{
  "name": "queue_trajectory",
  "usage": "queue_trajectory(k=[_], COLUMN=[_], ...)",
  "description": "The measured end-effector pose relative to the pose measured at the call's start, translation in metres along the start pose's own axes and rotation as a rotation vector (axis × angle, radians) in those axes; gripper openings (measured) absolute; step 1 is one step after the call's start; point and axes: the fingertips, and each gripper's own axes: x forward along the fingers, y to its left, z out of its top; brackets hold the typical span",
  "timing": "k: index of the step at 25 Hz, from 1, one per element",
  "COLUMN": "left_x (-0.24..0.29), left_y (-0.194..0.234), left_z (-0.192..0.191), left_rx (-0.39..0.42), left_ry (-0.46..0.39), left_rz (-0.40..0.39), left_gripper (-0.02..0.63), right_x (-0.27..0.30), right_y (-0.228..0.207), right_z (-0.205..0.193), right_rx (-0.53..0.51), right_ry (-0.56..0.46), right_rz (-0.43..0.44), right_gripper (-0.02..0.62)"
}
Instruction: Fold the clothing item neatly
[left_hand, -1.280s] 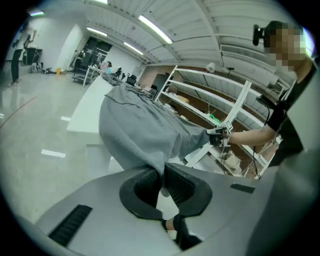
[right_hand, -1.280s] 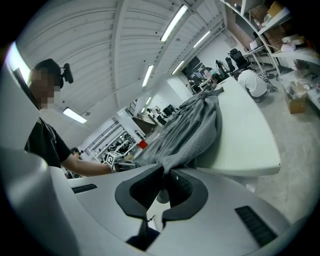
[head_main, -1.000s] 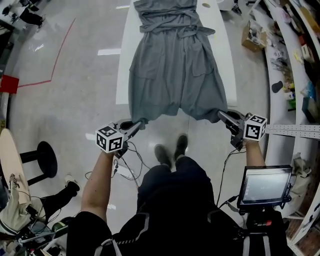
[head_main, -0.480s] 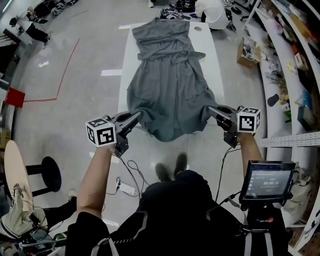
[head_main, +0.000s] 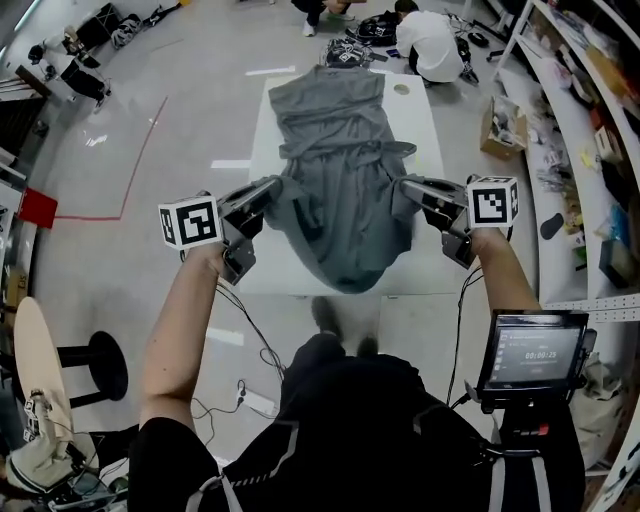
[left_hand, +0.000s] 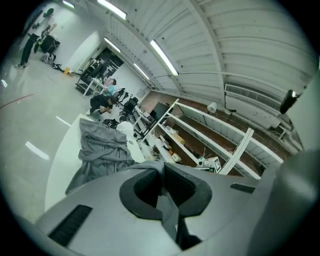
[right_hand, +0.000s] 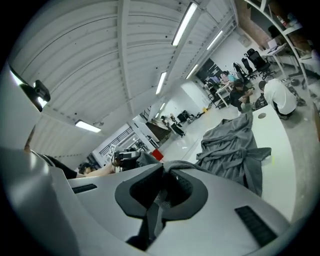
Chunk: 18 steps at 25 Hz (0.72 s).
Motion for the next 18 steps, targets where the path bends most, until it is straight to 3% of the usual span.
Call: queue_trajectory(k=[12,18], left_x=[0.074,0.128], left_y=[0.093,0.161], left_z=[0.164,0.225], left_rx=[-0.016,-0.01], left_ry=[-0.002,0.0], left_rz=[-0.052,-0.005], left_gripper=[0.006,0.006], right_x=[0.082,0.114], right_y=[-0.078,-0.152], right_z=[0.152,0.209], right_rx=[-0.016,0.016], right_ry=[-0.08,-0.086], right_rz=[-0.097,-0.1], right_gripper=[0.015,0.015])
